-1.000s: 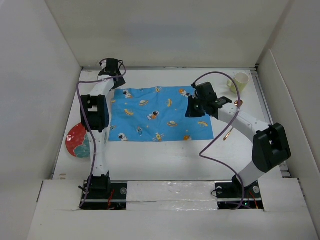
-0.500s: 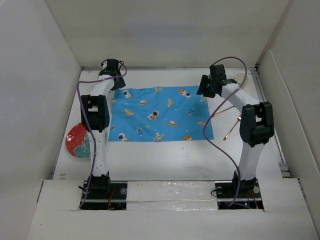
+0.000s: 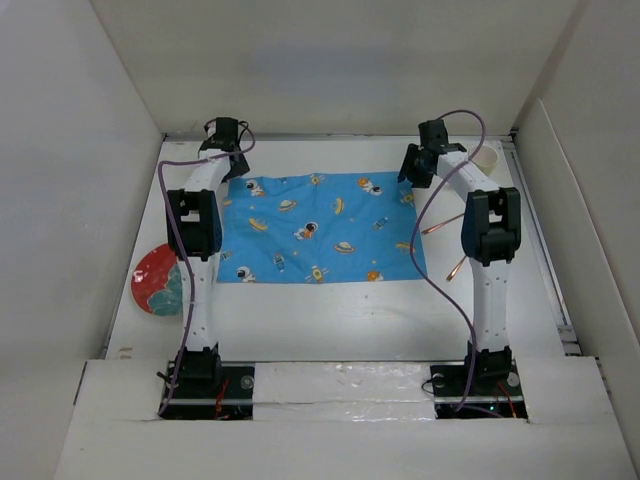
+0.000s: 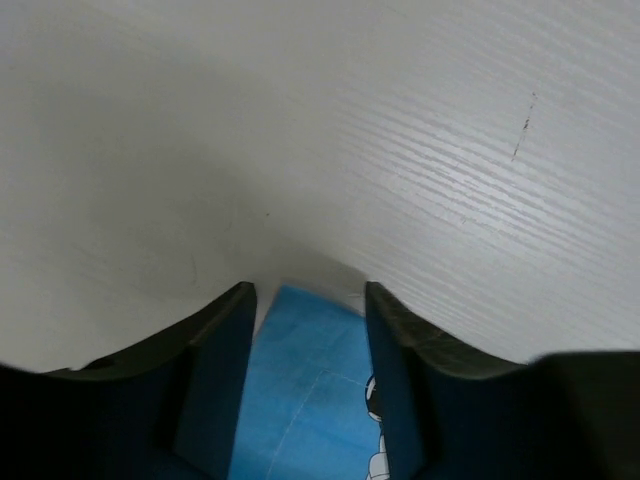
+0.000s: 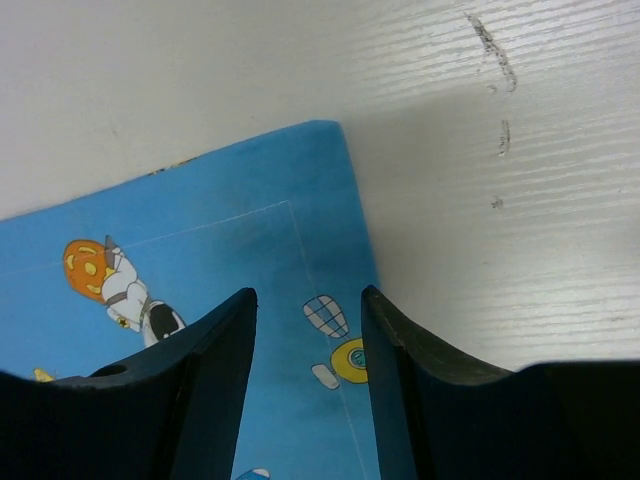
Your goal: Set the dinner table for one person
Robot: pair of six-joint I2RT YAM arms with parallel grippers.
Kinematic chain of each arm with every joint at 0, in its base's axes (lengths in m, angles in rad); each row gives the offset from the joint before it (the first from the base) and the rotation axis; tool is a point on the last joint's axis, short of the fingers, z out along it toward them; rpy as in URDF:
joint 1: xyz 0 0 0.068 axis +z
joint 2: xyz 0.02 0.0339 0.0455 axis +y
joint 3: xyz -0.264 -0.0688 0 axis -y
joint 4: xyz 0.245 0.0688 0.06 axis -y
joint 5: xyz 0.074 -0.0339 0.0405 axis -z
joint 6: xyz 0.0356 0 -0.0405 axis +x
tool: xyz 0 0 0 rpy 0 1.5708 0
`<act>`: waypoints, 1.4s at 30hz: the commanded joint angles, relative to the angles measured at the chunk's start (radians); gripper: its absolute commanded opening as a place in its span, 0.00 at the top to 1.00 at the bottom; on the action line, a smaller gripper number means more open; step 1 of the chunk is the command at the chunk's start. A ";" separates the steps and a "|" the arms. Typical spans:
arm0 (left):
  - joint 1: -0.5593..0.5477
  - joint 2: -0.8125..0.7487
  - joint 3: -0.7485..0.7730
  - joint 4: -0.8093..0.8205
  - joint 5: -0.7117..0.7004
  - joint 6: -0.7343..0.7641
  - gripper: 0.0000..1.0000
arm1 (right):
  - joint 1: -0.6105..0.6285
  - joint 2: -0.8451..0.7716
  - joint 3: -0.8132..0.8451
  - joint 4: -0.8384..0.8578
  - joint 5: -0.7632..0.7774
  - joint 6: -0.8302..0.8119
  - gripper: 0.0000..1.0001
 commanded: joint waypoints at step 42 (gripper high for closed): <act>0.004 -0.039 0.050 0.068 -0.043 -0.060 0.82 | -0.017 -0.290 -0.053 0.034 -0.206 -0.043 0.61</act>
